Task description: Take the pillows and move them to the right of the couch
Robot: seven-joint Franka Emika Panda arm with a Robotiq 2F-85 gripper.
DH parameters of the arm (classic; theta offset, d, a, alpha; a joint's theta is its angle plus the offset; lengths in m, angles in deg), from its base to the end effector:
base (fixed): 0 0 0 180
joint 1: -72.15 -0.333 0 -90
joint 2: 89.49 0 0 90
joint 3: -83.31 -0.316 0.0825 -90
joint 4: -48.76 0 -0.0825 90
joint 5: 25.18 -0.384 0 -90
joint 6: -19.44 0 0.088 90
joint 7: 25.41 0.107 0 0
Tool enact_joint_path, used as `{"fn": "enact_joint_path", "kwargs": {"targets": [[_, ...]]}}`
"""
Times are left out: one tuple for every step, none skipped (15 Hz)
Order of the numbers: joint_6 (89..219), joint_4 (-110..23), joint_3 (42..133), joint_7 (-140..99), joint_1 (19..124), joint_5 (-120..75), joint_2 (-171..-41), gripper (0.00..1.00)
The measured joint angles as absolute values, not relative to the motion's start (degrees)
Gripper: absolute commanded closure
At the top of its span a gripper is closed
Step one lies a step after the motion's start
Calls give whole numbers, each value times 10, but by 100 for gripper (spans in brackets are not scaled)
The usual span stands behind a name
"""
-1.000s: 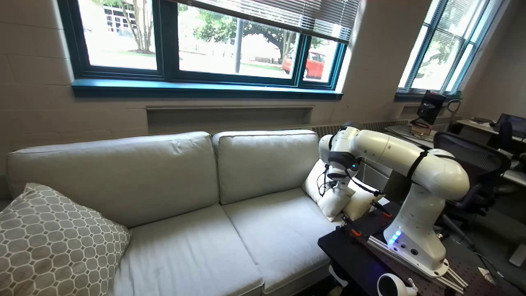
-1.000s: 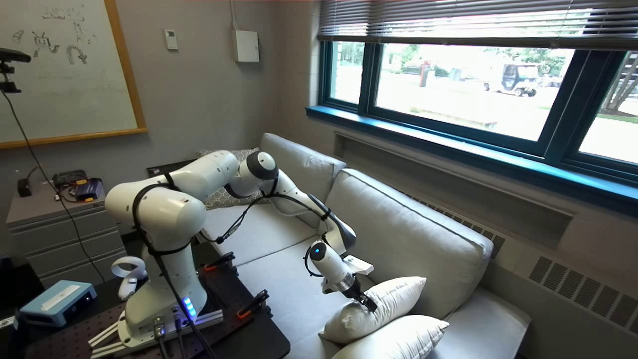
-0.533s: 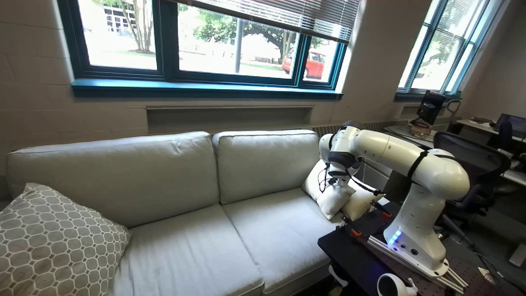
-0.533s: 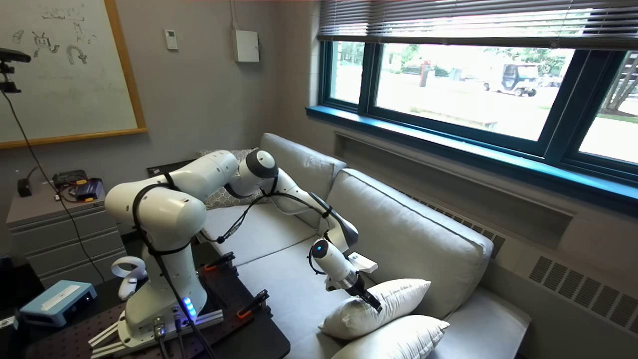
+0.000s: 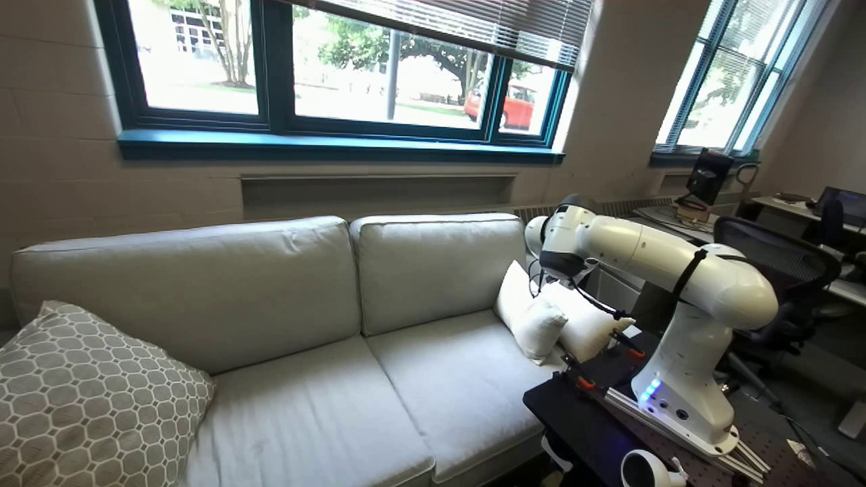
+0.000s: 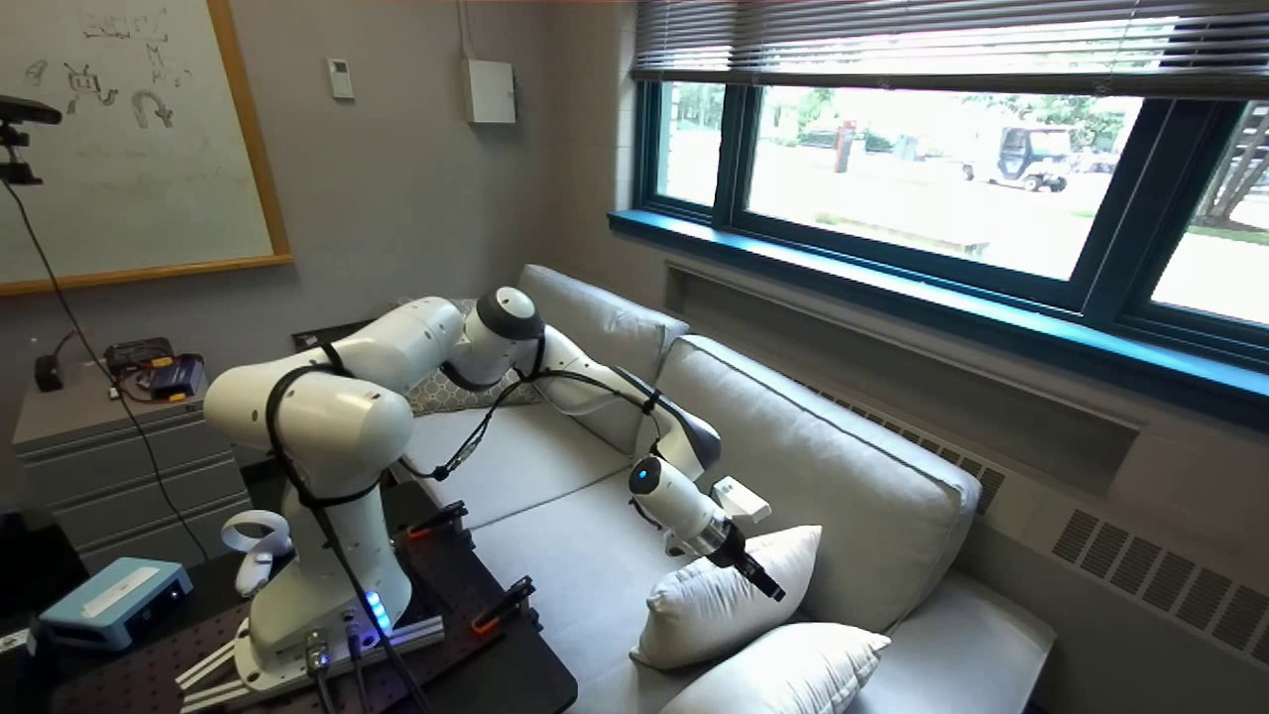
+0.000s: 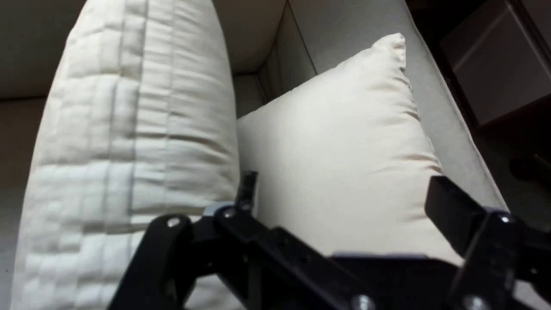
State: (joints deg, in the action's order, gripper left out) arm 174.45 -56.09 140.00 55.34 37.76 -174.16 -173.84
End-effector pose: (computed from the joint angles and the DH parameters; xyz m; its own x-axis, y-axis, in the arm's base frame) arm 0.5051 -0.2706 0.0447 -0.7539 0.0949 -0.6501 0.3678 0.8809 -0.2979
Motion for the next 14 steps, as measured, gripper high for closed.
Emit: {"fn": "enact_joint_path", "kwargs": {"targets": [[1738,-568,1410,566,373,-1742,-1738,0],[1730,-574,1419,578,367,-1742,-1738,0],[1720,-581,1427,590,361,-1742,-1738,0],[1706,-588,1434,599,353,-1742,-1738,0],[1688,-595,1441,607,344,-1742,-1738,0],[1672,-600,1447,615,332,-1742,-1738,0],[1656,-605,1454,621,317,-1742,-1738,0],[1655,-606,1452,610,308,-1742,-1729,0],[1661,-606,1441,586,302,-1742,-1709,0],[1657,-608,1437,577,292,-1742,-1693,0],[1658,-610,1433,562,281,-1742,-1680,0],[1655,-612,1429,553,268,-1742,-1667,0],[1659,-613,1422,537,256,-1742,-1654,0],[1658,-614,1416,528,243,-1742,-1641,0]]}}
